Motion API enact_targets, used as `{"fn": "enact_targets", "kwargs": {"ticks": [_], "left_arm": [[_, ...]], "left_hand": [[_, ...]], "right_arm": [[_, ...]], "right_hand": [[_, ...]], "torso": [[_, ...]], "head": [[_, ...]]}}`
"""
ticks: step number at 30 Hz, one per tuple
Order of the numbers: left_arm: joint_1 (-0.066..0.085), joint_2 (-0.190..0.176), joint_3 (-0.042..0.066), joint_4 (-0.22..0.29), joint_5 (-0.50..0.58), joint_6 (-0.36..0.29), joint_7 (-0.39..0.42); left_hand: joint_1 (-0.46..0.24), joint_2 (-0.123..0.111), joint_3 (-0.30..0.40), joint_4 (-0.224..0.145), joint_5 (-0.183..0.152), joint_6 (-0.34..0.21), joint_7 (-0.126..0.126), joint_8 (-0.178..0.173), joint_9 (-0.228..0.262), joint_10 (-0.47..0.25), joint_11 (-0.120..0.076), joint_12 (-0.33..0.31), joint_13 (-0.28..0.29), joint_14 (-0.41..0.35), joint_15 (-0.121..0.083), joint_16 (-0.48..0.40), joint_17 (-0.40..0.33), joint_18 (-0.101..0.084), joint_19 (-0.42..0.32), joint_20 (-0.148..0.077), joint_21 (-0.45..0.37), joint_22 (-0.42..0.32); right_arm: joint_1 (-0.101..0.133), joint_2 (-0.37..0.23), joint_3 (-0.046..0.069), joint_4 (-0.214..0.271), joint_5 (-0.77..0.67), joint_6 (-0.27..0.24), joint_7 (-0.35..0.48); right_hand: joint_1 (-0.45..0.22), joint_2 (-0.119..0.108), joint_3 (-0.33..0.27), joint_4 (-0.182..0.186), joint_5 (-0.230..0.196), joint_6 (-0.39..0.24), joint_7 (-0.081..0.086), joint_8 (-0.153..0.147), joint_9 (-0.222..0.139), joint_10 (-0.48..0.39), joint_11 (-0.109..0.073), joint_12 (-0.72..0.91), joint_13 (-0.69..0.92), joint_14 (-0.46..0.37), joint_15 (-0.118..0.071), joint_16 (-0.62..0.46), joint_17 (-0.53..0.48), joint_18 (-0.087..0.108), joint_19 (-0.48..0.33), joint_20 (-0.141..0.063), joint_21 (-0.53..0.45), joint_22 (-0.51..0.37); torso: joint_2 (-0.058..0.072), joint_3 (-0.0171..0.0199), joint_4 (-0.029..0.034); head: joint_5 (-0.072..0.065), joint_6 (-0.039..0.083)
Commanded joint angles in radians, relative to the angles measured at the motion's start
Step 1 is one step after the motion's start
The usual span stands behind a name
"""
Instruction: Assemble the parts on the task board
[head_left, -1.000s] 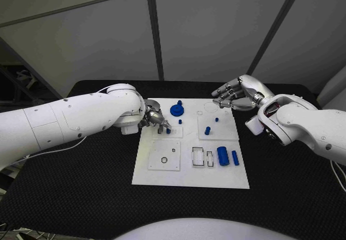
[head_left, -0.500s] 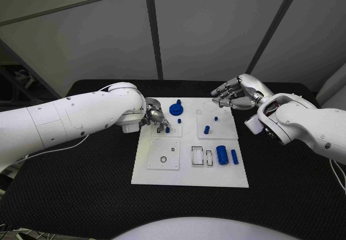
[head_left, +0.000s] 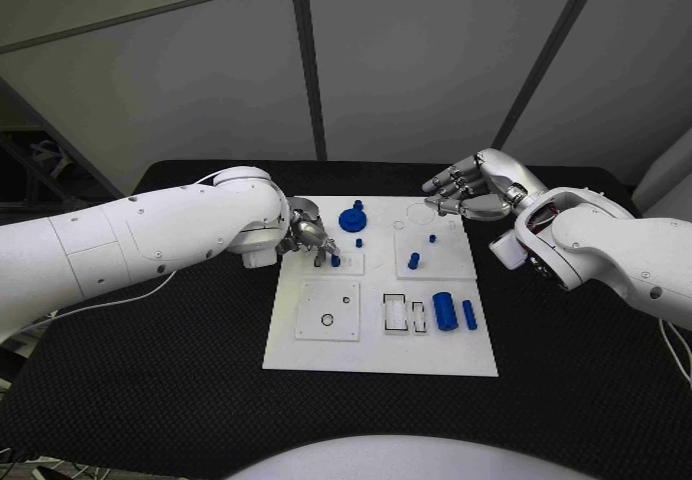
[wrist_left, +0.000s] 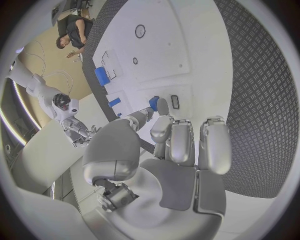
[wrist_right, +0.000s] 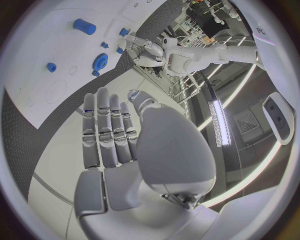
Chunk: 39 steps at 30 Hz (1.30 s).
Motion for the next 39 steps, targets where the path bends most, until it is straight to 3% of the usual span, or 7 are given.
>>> {"fn": "enact_targets", "kwargs": {"ticks": [1,6,9,15,20,28,39], "left_arm": [[0.001,-0.014,0.014,0.011,0.058,-0.042,0.008],[0.002,-0.037,0.052,0.013,0.098,-0.054,0.014],[0.007,-0.052,0.08,0.004,0.113,-0.037,0.018],[0.038,-0.057,0.101,-0.044,0.124,-0.007,0.024],[0.06,-0.026,0.106,-0.127,0.075,0.037,0.027],[0.068,0.048,0.104,-0.264,-0.005,0.09,0.029],[0.061,0.123,0.073,-0.366,-0.041,0.159,0.025]], "left_hand": [[-0.002,-0.021,-0.015,0.003,-0.002,-0.026,0.006,-0.014,-0.007,-0.038,0.005,-0.066,-0.072,0.043,-0.002,-0.008,-0.001,0.001,-0.018,0.004,-0.024,-0.015],[-0.005,-0.041,-0.042,0.022,-0.003,-0.103,0.045,-0.086,-0.05,-0.113,0.036,-0.188,-0.202,0.041,0.019,-0.012,-0.005,0.012,-0.047,0.017,-0.074,-0.07],[0.004,-0.053,-0.127,0.045,-0.006,-0.115,0.066,-0.135,-0.098,-0.146,0.056,-0.241,-0.264,0.04,0.04,-0.012,-0.005,0.017,-0.059,0.035,-0.096,-0.09],[0.06,-0.043,-0.241,0.071,-0.004,-0.102,0.072,-0.171,-0.15,-0.162,0.063,-0.267,-0.306,0.035,0.043,-0.019,-0.011,0.024,-0.07,0.047,-0.126,-0.116],[0.104,-0.023,-0.3,0.09,-0.003,-0.095,0.076,-0.185,-0.178,-0.17,0.065,-0.27,-0.321,0.032,0.045,-0.025,-0.017,0.027,-0.077,0.05,-0.145,-0.131],[0.145,-0.003,-0.368,0.122,-0.001,-0.095,0.081,-0.206,-0.215,-0.179,0.07,-0.272,-0.339,0.029,0.05,-0.029,-0.02,0.029,-0.078,0.052,-0.153,-0.134],[0.167,0.016,-0.404,0.142,0.0,-0.083,0.079,-0.209,-0.235,-0.164,0.068,-0.242,-0.32,0.032,0.049,-0.022,-0.015,0.023,-0.062,0.052,-0.129,-0.105]], "right_arm": [[0.002,0.001,0.001,-0.002,-0.003,0.004,0.007],[0.002,0.001,0.001,-0.009,-0.003,0.004,0.008],[0.002,0.002,0.001,-0.015,-0.003,0.005,0.009],[0.002,0.004,0.001,-0.023,-0.003,0.009,0.009],[0.002,0.005,0.001,-0.027,-0.004,0.014,0.006],[0.002,0.008,0.001,-0.029,-0.006,0.019,0.004],[0.002,0.013,0.001,-0.027,-0.007,0.022,0.003]], "right_hand": [[-0.01,0.001,0.0,-0.003,0.003,-0.004,0.002,-0.004,0.0,-0.002,0.004,-0.004,-0.001,0.004,0.003,-0.005,0.001,0.011,0.006,0.003,-0.004,-0.001],[-0.01,0.001,0.0,-0.003,0.003,-0.004,0.002,-0.004,0.0,-0.002,0.004,-0.004,-0.001,0.004,0.003,-0.005,0.001,0.011,0.006,0.003,-0.004,-0.001],[-0.01,0.001,0.0,-0.003,0.004,-0.004,0.002,-0.004,0.0,-0.002,0.004,-0.004,-0.001,0.004,0.003,-0.005,0.001,0.011,0.006,0.003,-0.004,-0.001],[-0.008,0.004,0.003,-0.005,0.004,0.002,0.0,-0.001,0.001,-0.002,0.003,-0.004,-0.002,0.005,0.002,-0.008,0.002,0.011,0.008,0.003,-0.006,-0.002],[-0.007,0.007,0.005,-0.006,0.004,0.01,-0.002,0.002,0.003,-0.002,0.002,-0.007,-0.005,0.006,0.002,-0.01,0.002,0.012,0.01,0.003,-0.008,-0.003],[-0.008,0.007,0.005,-0.006,0.004,0.013,-0.003,0.003,0.004,-0.003,0.002,-0.009,-0.006,0.007,0.001,-0.011,0.003,0.012,0.011,0.003,-0.008,-0.004],[-0.009,0.007,0.005,-0.006,0.003,0.013,-0.003,0.003,0.004,-0.004,0.002,-0.011,-0.008,0.008,0.001,-0.013,0.003,0.012,0.013,0.003,-0.009,-0.004]], "torso": [[-0.001,-0.0007,0.0002],[-0.001,-0.0005,0.0006],[0.0,-0.0005,0.0003],[0.0,0.0001,0.0003],[-0.001,0.0011,-0.0002],[0.001,0.0,-0.0008],[0.002,0.0,-0.0013]], "head": [[0.0,0.002],[0.0,0.006],[0.001,0.014],[0.003,0.021],[0.006,0.026],[0.01,0.029],[0.01,0.028]]}}
